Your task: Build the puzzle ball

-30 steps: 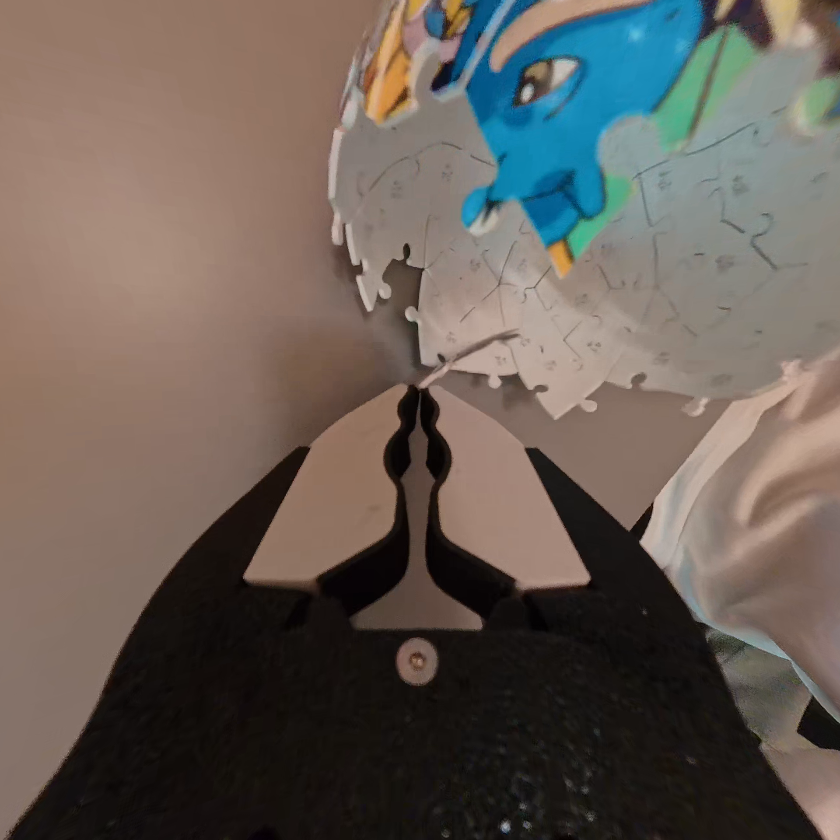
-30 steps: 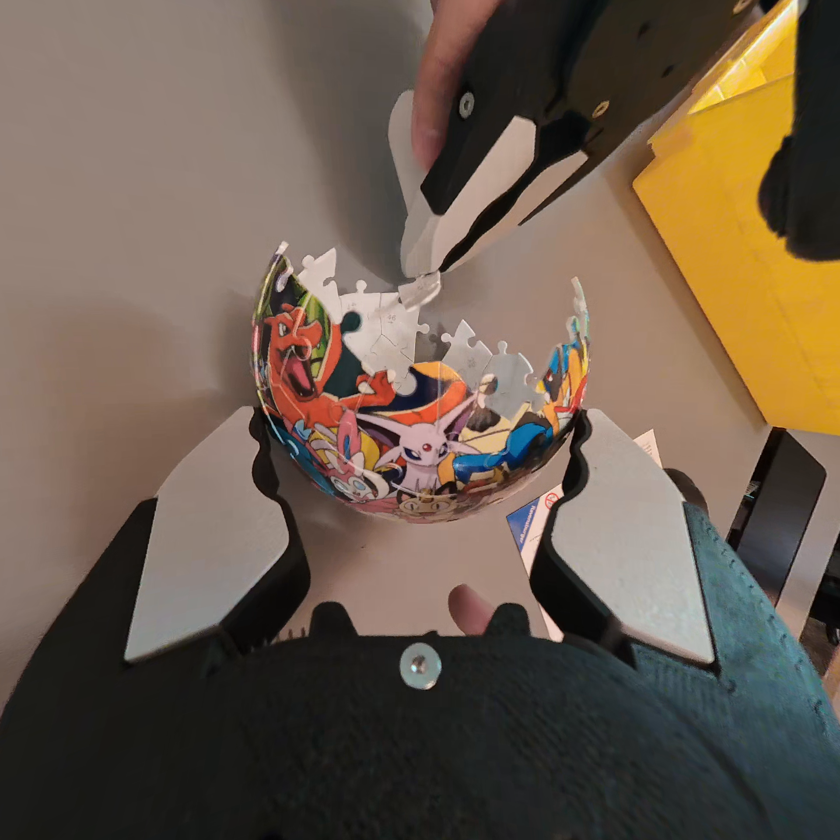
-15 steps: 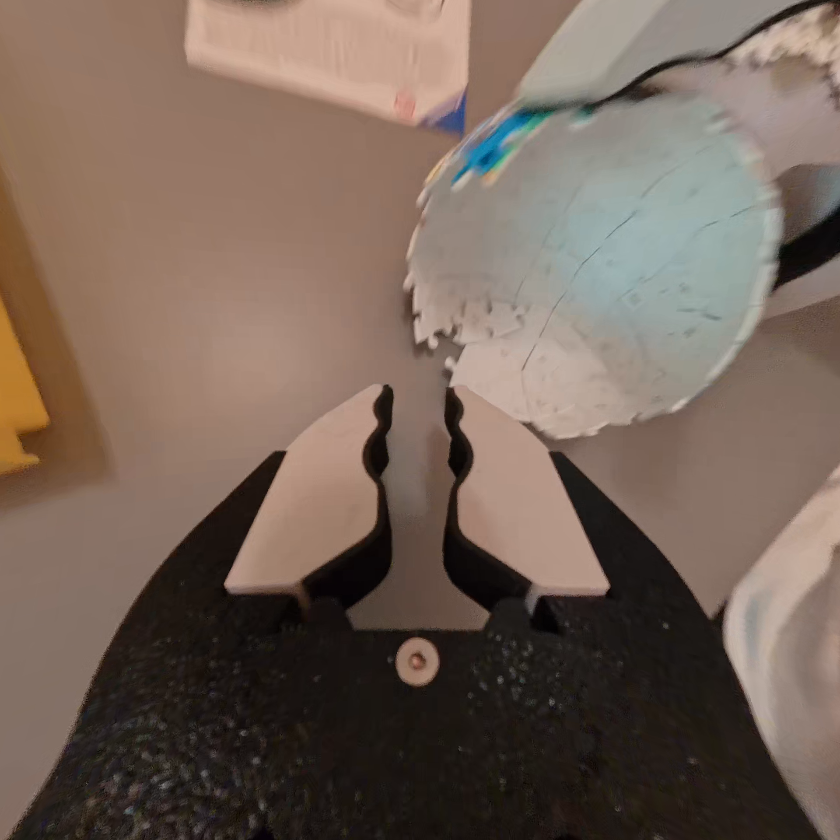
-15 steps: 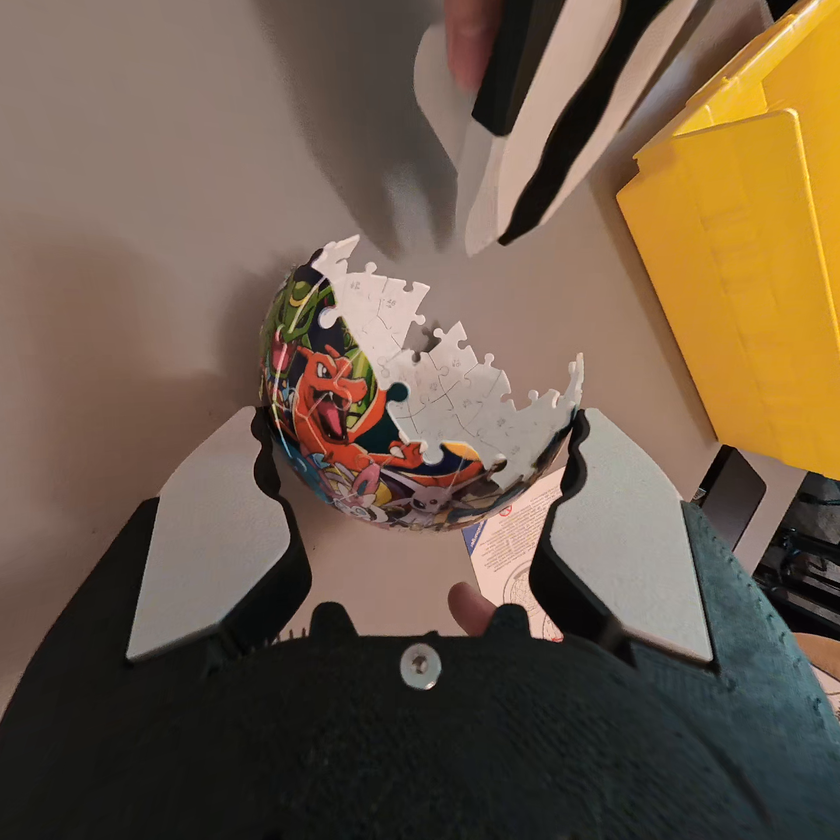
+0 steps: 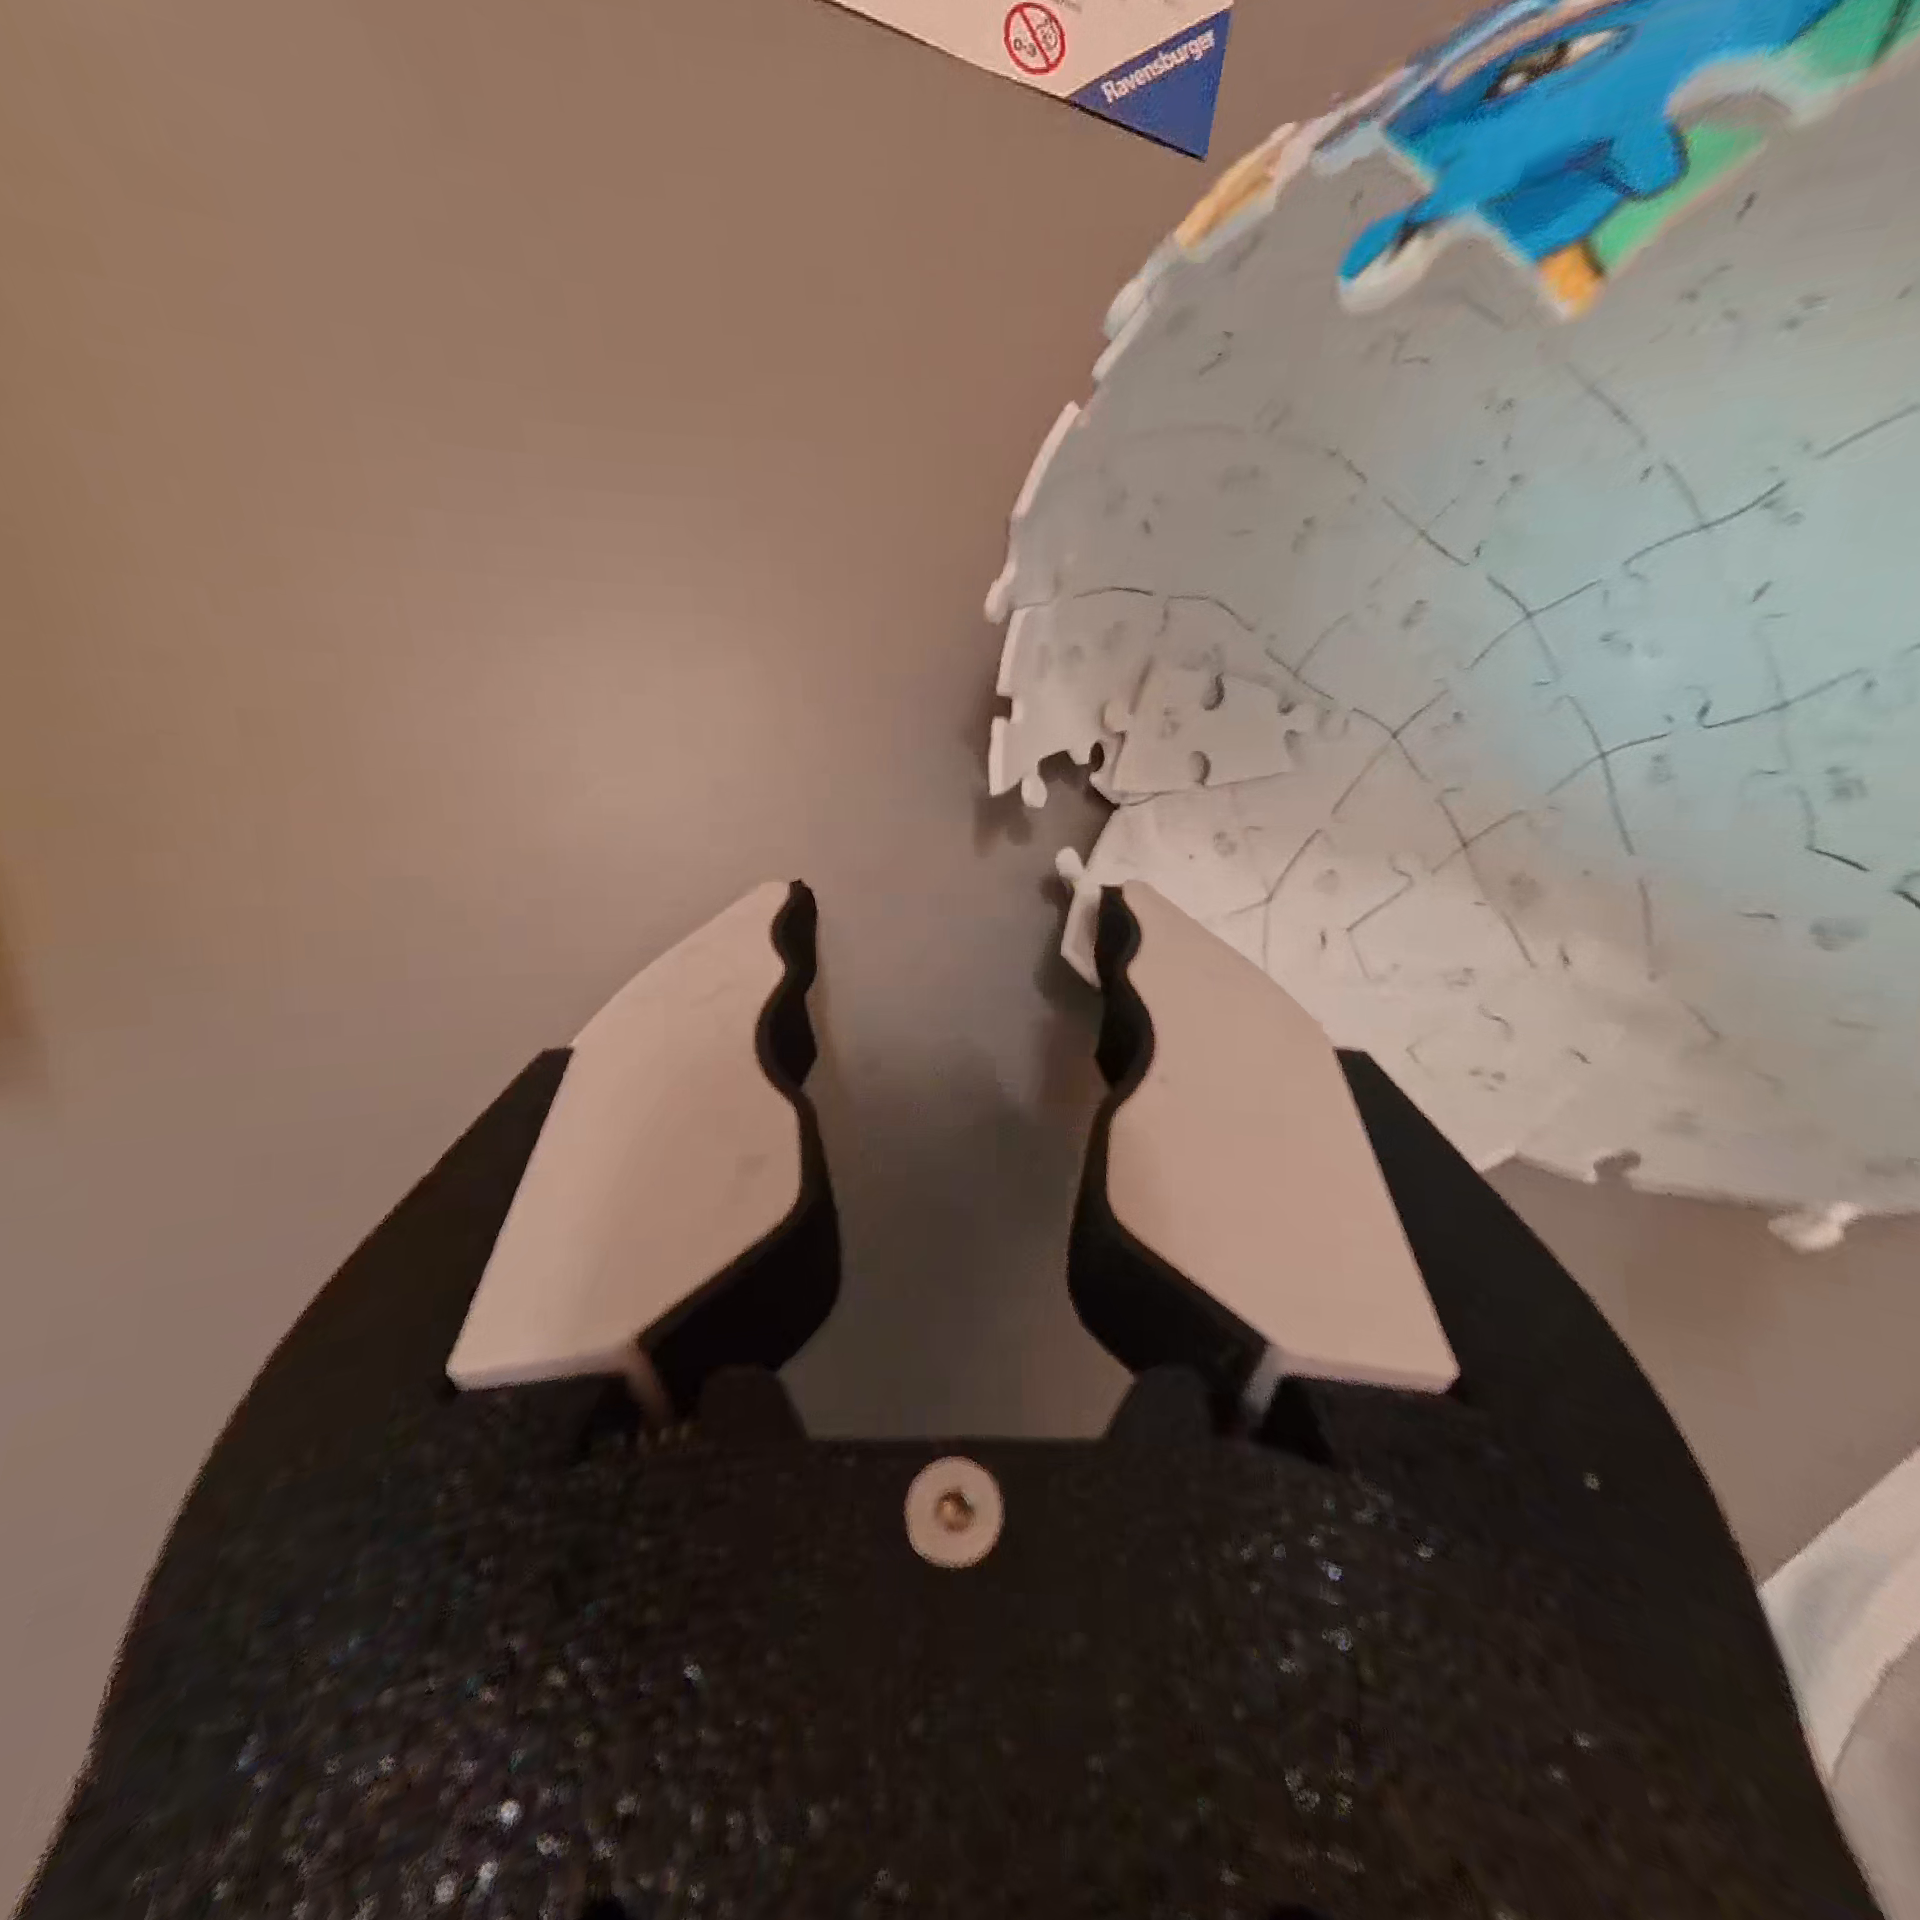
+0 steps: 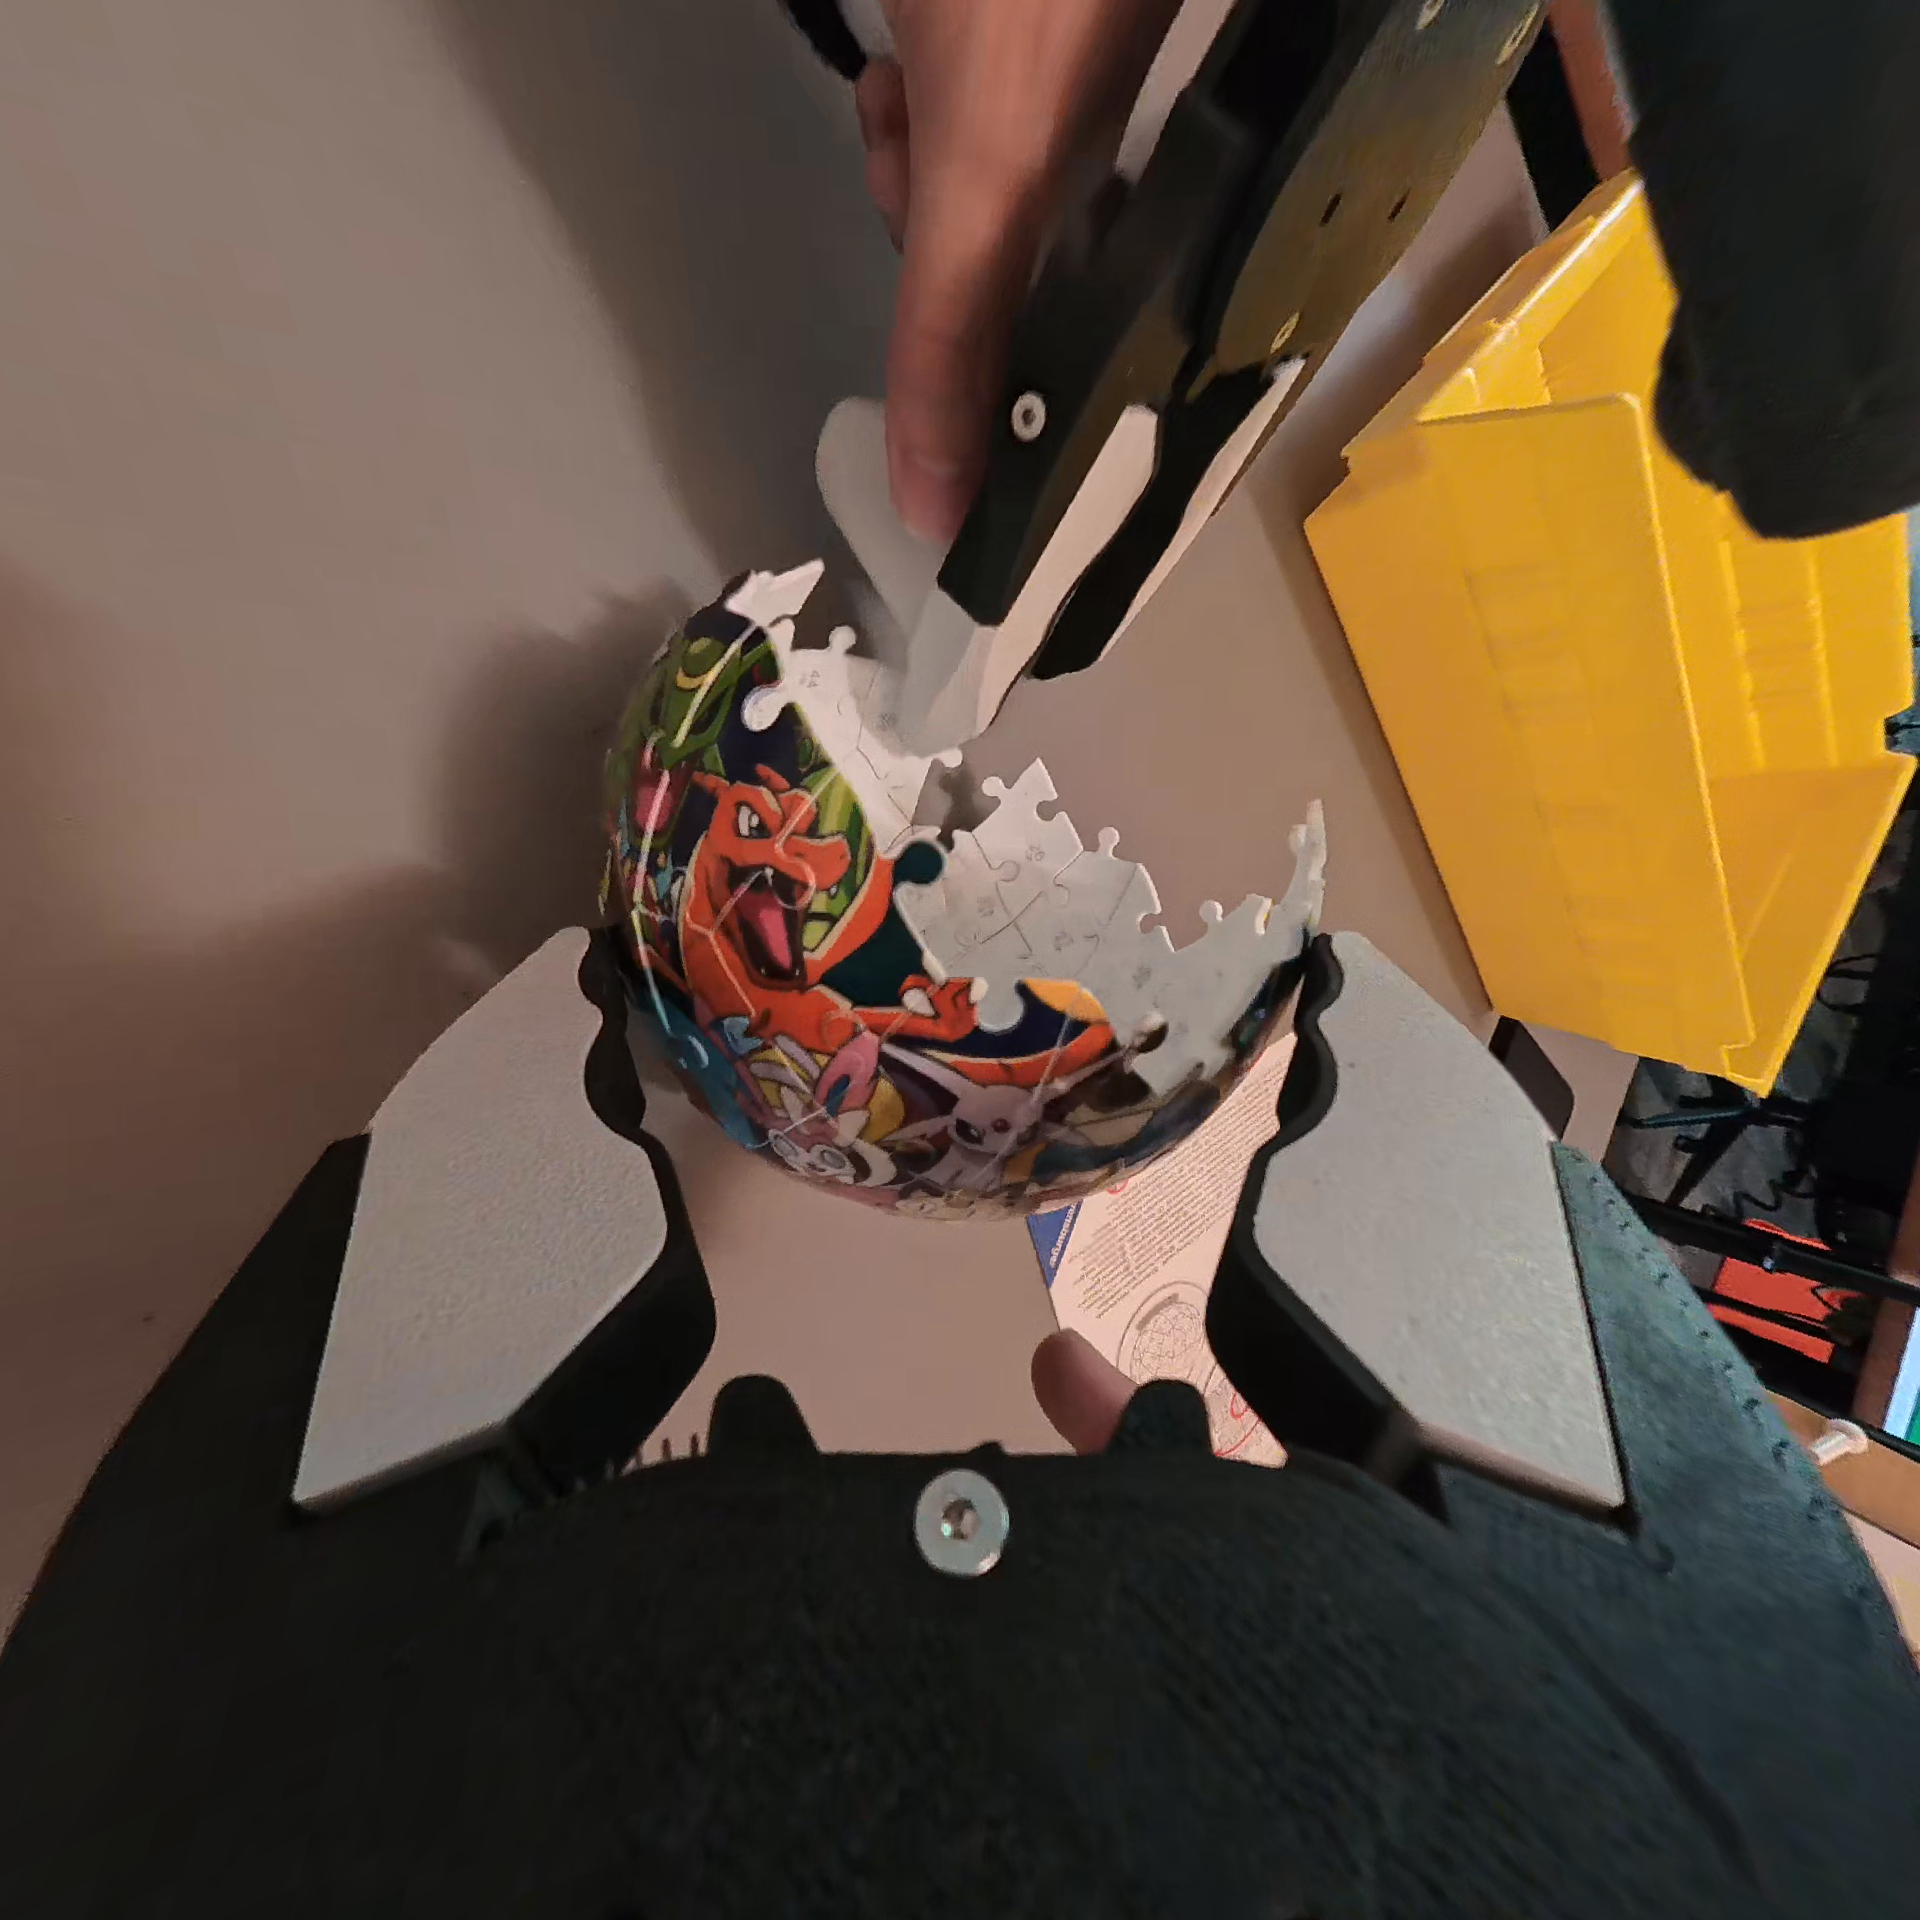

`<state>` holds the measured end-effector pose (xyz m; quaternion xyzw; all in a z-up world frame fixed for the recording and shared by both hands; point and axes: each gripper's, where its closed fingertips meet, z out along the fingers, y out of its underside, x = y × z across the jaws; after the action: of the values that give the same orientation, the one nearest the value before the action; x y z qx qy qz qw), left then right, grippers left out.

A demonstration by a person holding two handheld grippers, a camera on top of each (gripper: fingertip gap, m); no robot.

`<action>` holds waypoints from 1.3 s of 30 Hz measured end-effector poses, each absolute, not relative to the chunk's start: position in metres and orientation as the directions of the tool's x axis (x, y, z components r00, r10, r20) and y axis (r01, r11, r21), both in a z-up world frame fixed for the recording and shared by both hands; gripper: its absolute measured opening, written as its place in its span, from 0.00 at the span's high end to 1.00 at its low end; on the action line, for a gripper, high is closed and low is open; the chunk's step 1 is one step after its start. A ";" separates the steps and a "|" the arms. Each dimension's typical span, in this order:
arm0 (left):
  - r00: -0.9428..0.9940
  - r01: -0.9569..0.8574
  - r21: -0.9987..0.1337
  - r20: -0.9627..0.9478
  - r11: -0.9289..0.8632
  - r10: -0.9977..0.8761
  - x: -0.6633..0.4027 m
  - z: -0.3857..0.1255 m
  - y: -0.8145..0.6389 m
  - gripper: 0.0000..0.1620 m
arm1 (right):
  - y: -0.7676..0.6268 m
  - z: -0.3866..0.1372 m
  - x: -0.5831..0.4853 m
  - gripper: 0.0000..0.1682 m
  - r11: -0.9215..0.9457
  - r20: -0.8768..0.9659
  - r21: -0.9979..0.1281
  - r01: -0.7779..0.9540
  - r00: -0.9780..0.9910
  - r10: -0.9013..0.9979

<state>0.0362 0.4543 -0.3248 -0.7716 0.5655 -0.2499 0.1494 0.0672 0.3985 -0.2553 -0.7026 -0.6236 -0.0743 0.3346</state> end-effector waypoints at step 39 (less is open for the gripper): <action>0.059 -0.808 -0.571 0.170 -0.147 -0.984 0.043 -0.326 0.415 0.61 | 0.398 -0.276 0.045 0.23 -0.090 0.174 -0.877 0.472 0.486 0.856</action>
<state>0.0429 0.4154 -0.3258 -0.7088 0.6318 -0.2669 0.1650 0.0448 0.3975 -0.2756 -0.7113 -0.4669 0.1970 0.4871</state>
